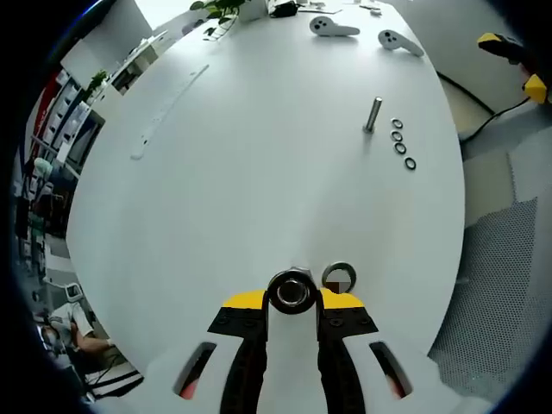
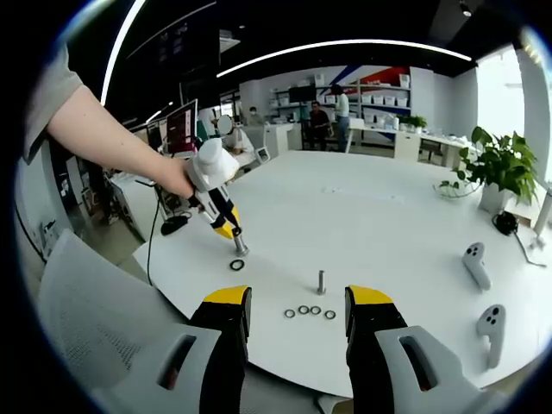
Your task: Place the washer onto the threaded stud by aligning its center hole with the stud, sliding it down to the base, and recovering from edge contact or off-axis alignment until the washer reaches the visible bottom stop.
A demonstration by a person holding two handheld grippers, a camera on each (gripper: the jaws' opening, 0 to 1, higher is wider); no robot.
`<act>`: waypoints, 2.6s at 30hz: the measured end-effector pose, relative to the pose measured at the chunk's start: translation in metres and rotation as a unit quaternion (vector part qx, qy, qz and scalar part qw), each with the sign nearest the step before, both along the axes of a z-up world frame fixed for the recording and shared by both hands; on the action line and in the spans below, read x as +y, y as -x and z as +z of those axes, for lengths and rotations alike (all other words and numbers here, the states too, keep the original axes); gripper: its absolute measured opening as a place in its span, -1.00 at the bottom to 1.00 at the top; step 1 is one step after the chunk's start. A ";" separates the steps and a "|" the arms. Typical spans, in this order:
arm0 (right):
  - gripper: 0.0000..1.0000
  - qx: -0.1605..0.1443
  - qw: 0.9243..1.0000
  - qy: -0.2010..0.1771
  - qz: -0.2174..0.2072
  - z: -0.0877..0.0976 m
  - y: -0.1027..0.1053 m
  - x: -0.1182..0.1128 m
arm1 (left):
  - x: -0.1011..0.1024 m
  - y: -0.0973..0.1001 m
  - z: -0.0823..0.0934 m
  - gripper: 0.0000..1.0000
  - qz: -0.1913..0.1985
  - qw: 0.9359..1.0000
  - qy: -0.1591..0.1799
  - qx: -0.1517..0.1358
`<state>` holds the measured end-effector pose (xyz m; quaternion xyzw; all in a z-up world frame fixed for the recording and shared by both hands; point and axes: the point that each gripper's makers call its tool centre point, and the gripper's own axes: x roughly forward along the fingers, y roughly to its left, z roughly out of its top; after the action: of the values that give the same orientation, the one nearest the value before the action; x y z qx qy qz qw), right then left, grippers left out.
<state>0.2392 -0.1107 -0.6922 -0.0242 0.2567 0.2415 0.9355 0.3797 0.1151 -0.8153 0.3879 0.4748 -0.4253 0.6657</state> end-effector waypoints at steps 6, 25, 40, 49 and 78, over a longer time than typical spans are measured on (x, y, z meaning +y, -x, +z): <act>-0.08 0.001 1.000 0.000 0.000 0.000 0.000 -0.001 | 0.000 -0.002 -0.008 -0.63 -0.007 1.000 -0.008 0.003; -0.09 -0.006 1.000 0.002 -0.012 0.002 -0.002 -0.005 | 0.001 -0.003 -0.042 -0.63 0.014 1.000 -0.011 0.019; -0.09 -0.007 1.000 0.008 -0.012 0.002 -0.002 -0.005 | -0.005 0.007 -0.042 -0.62 0.024 0.999 -0.008 0.030; -0.09 -0.008 1.000 0.010 -0.013 0.002 -0.002 -0.006 | -0.005 0.005 -0.046 -0.57 0.022 1.000 -0.002 0.021; -0.09 -0.016 1.000 0.002 -0.005 0.006 -0.001 -0.003 | 0.010 0.038 -0.036 -0.46 0.159 0.985 0.056 0.042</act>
<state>0.2402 -0.1136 -0.6865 -0.0286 0.2427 0.2355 0.9407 0.3415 0.1252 -0.8514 0.2516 0.5337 -0.3558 0.7247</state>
